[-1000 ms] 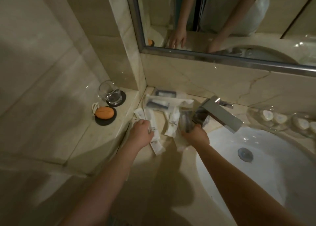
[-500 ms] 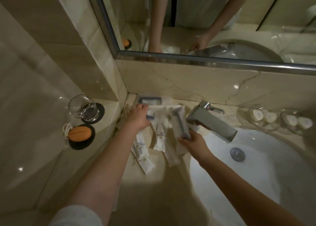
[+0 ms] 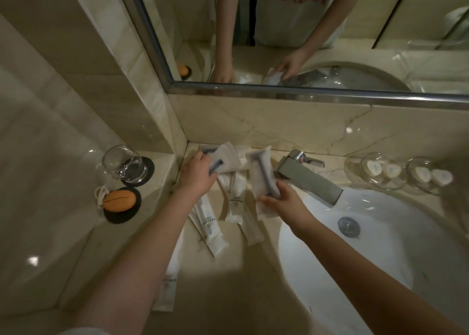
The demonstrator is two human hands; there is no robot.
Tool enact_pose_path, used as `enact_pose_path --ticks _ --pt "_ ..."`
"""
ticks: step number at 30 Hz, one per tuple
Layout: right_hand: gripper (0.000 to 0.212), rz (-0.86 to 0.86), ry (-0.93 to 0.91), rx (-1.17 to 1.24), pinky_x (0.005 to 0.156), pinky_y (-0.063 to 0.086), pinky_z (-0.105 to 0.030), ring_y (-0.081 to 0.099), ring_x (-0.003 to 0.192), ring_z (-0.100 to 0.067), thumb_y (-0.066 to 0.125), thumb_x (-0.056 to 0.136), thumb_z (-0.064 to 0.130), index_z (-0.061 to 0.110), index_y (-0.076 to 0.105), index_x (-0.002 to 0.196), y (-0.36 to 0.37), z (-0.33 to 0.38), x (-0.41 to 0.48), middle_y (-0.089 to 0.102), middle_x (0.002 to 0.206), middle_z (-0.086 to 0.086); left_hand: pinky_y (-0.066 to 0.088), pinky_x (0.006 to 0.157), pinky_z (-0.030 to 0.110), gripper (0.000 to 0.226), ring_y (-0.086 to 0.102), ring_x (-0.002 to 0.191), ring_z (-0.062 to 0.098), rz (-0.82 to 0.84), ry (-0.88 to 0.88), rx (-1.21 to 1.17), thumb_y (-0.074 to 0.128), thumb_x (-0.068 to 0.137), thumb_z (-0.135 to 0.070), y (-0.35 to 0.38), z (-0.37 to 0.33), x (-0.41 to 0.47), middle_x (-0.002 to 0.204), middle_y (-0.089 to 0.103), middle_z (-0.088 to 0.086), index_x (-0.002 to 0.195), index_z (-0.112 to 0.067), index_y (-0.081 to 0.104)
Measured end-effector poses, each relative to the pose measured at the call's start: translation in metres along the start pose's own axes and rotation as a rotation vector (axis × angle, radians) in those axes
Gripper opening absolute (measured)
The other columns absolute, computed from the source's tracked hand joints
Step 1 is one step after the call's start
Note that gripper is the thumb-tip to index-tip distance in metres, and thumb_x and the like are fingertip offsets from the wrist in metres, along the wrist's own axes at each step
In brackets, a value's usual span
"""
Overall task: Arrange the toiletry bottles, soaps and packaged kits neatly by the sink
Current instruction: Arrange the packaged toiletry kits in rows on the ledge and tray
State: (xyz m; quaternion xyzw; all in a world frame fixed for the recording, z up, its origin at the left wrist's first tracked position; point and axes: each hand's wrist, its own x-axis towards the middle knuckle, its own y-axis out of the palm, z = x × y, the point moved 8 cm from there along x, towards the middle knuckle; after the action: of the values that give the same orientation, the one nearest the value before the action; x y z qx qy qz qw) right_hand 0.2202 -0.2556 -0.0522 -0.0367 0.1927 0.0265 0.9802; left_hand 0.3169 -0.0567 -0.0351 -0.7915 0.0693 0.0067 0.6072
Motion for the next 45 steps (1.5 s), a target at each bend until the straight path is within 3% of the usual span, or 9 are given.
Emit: enact_pose_path --ticks 6,14,18,24,28,36,39,42,45 --pt "0.022 0.075 -0.071 0.070 0.076 0.053 -0.035 0.064 0.088 -0.022 0.068 0.082 0.012 0.015 0.062 0.103 -0.016 0.019 -0.035 0.066 0.094 -0.009 0.038 0.062 0.030 0.020 0.051 0.076 0.024 -0.090 -0.177 -0.471 0.062 0.084 -0.021 -0.039 -0.029 -0.050 0.076 0.047 0.001 0.093 -0.010 0.048" --pt "0.028 0.174 -0.141 0.112 0.059 0.048 -0.014 0.063 0.069 -0.005 0.069 0.078 0.014 0.004 0.064 0.104 -0.063 0.030 -0.103 0.066 0.078 0.004 0.052 0.063 0.021 0.027 0.066 0.083 0.015 0.074 -0.221 -1.214 0.075 0.075 -0.028 -0.037 -0.114 -0.112 0.088 0.069 -0.004 0.098 -0.018 0.065" --pt "0.020 0.160 -0.121 0.075 0.059 0.048 -0.019 0.063 0.068 -0.009 0.070 0.077 0.016 0.010 0.066 0.096 -0.097 0.024 -0.129 0.065 0.077 0.001 0.054 0.076 0.032 0.023 0.066 0.086 0.021 0.177 -0.245 -1.289 0.074 0.076 -0.019 -0.023 -0.162 -0.123 0.092 0.070 0.002 0.096 -0.017 0.064" --pt "0.028 0.066 -0.110 0.042 0.068 0.053 -0.023 0.065 0.080 -0.017 0.068 0.084 0.018 0.012 0.062 0.110 -0.161 0.009 -0.162 0.067 0.093 -0.005 0.049 0.045 0.022 0.034 0.065 0.073 0.019 0.224 -0.231 -1.191 0.075 0.075 -0.021 -0.002 -0.237 -0.134 0.085 0.068 0.005 0.105 -0.009 0.063" --pt "0.017 -0.131 -0.131 0.189 0.072 0.048 -0.024 0.062 0.082 -0.012 0.055 0.092 0.028 0.019 0.062 0.104 -0.211 0.013 -0.171 0.066 0.088 0.005 0.057 0.067 0.035 0.027 0.068 0.079 0.026 0.236 -0.142 -1.150 0.076 0.072 -0.016 0.010 -0.291 -0.141 0.087 0.071 0.010 0.096 -0.007 0.067" --pt "0.017 -0.303 -0.191 0.198 0.072 0.044 -0.034 0.056 0.077 -0.023 0.062 0.088 0.011 -0.006 0.063 0.091 -0.278 0.009 -0.186 0.061 0.084 -0.016 0.048 0.051 0.018 0.016 0.062 0.061 0.011 0.281 -0.107 -1.150 0.070 0.080 -0.020 0.027 -0.364 -0.152 0.067 0.064 -0.002 0.068 -0.017 0.060" --pt "0.010 -0.289 -0.156 0.215 0.063 0.045 -0.022 0.058 0.066 -0.011 0.061 0.088 0.011 0.011 0.063 0.079 -0.299 -0.004 -0.193 0.061 0.075 -0.003 0.047 0.050 0.021 0.020 0.060 0.063 0.016 0.304 -0.136 -1.130 0.070 0.079 -0.023 0.038 -0.385 -0.152 0.068 0.062 0.002 0.065 -0.014 0.060" --pt "0.012 -0.260 -0.073 0.215 0.068 0.049 -0.026 0.062 0.077 -0.015 0.066 0.086 0.016 0.008 0.061 0.093 -0.322 -0.029 -0.197 0.064 0.086 -0.006 0.050 0.042 0.028 0.020 0.058 0.065 0.021 0.308 -0.190 -1.105 0.071 0.077 -0.027 0.055 -0.407 -0.148 0.071 0.055 0.004 0.071 -0.011 0.061" --pt "0.024 -0.378 -0.035 0.157 0.071 0.050 -0.031 0.062 0.076 -0.019 0.072 0.079 0.013 0.000 0.063 0.097 -0.359 -0.047 -0.202 0.065 0.085 -0.010 0.058 0.065 0.049 0.023 0.061 0.072 0.027 0.317 -0.223 -1.081 0.072 0.074 -0.031 0.072 -0.436 -0.141 0.075 0.057 0.005 0.078 -0.010 0.063"
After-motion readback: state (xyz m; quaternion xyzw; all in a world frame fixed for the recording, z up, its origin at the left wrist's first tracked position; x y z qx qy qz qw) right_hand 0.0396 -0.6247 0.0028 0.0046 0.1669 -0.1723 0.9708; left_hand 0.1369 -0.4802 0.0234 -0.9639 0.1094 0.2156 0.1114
